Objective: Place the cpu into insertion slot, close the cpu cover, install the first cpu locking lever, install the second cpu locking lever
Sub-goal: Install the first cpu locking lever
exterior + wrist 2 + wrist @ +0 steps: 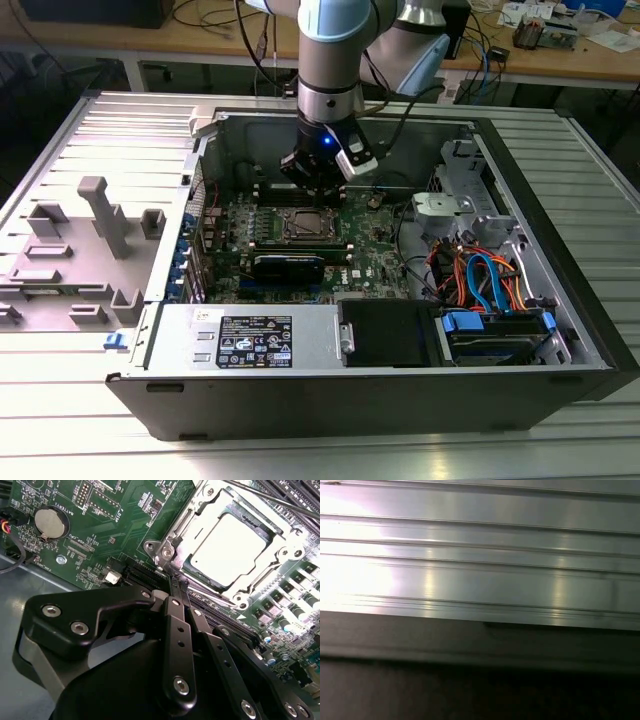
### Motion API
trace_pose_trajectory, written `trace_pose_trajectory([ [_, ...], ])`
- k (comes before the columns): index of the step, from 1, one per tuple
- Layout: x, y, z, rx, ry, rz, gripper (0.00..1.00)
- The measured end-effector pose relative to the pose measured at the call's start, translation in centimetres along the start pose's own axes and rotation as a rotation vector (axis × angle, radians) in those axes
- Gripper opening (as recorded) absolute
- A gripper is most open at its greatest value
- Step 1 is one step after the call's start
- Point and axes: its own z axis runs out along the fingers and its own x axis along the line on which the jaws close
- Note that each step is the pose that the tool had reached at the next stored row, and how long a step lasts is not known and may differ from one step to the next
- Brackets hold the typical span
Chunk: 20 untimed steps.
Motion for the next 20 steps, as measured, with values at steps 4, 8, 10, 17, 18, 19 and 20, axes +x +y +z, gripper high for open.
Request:
trace_pose_trajectory([
  [4, -0.01, 0.01, -0.09, -0.0003, -0.0003, 0.0, 0.11],
  [8, -0.01, 0.0, -0.16, -0.0002, -0.0002, 0.0, 0.11],
  [10, -0.01, -0.12, -0.16, -0.0002, -0.0001, 0.0, 0.11],
  [17, -0.01, -0.43, -0.17, 0.0002, 0.0, 0.0, 0.11],
  [18, -0.04, -0.43, -0.17, 0.0003, 0.0, 0.0, 0.11],
  [19, -0.06, -0.44, -0.15, 0.0002, 0.0, 0.0, 0.11],
  [20, -0.09, -0.44, -0.14, 0.0003, 0.0, 0.0, 0.11],
])
